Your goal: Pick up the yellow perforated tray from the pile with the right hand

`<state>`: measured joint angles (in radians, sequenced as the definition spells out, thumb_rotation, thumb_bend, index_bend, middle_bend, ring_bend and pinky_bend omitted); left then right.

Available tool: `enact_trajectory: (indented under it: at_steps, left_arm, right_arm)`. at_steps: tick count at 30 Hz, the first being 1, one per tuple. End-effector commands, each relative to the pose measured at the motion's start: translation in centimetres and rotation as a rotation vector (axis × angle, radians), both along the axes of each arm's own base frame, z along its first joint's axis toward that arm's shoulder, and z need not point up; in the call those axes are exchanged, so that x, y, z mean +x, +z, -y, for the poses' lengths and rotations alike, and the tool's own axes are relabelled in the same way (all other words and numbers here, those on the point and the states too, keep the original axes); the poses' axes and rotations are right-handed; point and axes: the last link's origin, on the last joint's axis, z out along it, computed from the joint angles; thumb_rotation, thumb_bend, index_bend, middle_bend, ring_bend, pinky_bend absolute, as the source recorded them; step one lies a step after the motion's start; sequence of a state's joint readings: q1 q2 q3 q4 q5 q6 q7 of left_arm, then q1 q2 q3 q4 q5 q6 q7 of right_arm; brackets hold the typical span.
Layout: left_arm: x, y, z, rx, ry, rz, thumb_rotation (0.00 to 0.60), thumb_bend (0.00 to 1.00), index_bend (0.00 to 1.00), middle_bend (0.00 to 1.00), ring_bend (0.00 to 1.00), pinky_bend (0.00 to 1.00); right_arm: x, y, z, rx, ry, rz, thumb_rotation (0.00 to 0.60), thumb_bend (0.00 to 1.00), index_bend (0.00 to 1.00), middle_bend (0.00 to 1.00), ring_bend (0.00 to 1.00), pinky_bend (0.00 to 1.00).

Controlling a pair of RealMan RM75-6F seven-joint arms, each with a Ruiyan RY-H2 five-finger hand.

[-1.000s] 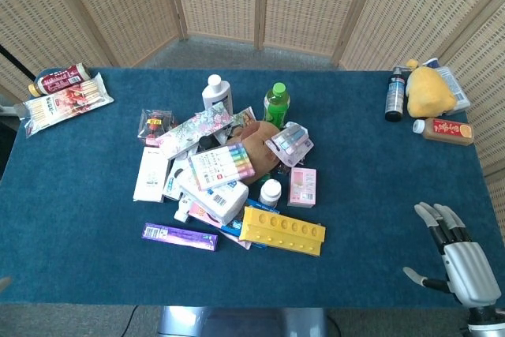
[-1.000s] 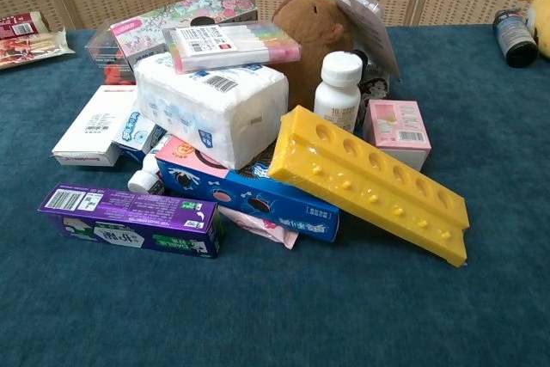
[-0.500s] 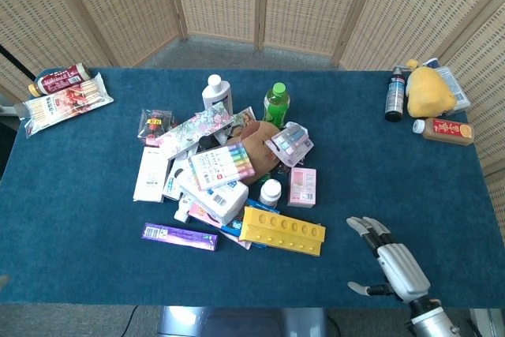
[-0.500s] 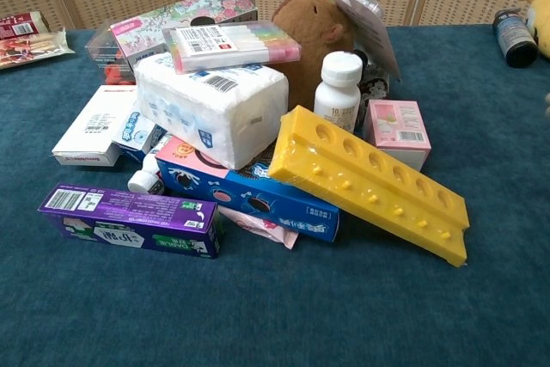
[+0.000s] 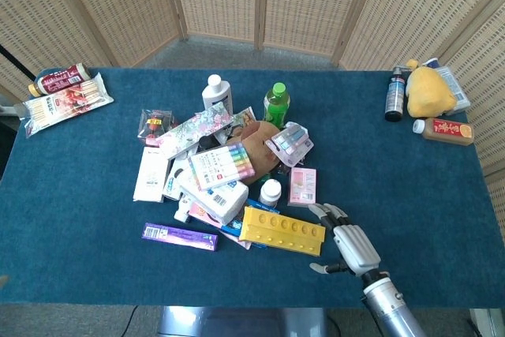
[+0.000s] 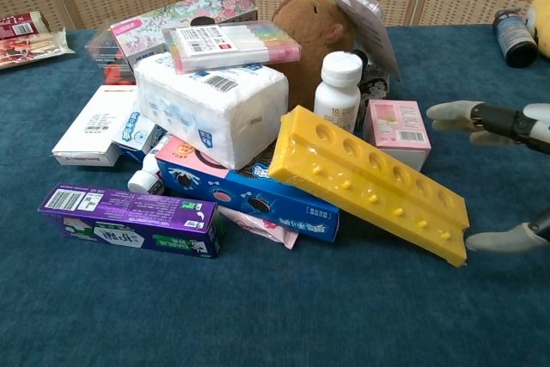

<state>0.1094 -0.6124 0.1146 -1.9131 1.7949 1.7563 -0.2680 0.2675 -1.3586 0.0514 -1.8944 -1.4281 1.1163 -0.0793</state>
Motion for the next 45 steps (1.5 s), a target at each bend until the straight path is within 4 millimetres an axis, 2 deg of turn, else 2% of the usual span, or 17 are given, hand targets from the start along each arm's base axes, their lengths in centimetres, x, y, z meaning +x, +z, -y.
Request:
enact_trajectory:
  at_steps: [1, 24, 42, 44, 45]
  left_arm:
    - [-0.1, 0.0, 0.0, 0.001, 0.001, -0.002, 0.600, 0.00, 0.00, 0.00, 0.00, 0.00]
    - [-0.3, 0.1, -0.1, 0.004, 0.009, -0.005, 0.600, 0.00, 0.00, 0.00, 0.00, 0.00]
    - [-0.6, 0.5, -0.2, 0.014, 0.020, 0.006, 0.600, 0.00, 0.00, 0.00, 0.00, 0.00]
    - [-0.6, 0.5, -0.2, 0.015, 0.020, 0.005, 0.600, 0.00, 0.00, 0.00, 0.00, 0.00]
    - [-0.6, 0.5, -0.2, 0.015, 0.020, 0.005, 0.600, 0.00, 0.00, 0.00, 0.00, 0.00]
  right_arm:
    - [0.2, -0.7, 0.7, -0.004, -0.007, -0.007, 0.600, 0.00, 0.00, 0.00, 0.00, 0.00]
    - [2.2, -3.8, 1.5, 0.008, -0.049, 0.058, 0.600, 0.00, 0.00, 0.00, 0.00, 0.00]
    - [2.0, -6.8, 2.2, 0.048, -0.089, 0.087, 0.600, 0.00, 0.00, 0.00, 0.00, 0.00]
    - [2.1, -6.9, 2.4, 0.021, -0.092, 0.105, 0.600, 0.00, 0.00, 0.04, 0.01, 0.05]
    - [2.1, -7.0, 2.4, 0.013, -0.095, 0.111, 0.600, 0.00, 0.01, 0.13, 0.06, 0.15]
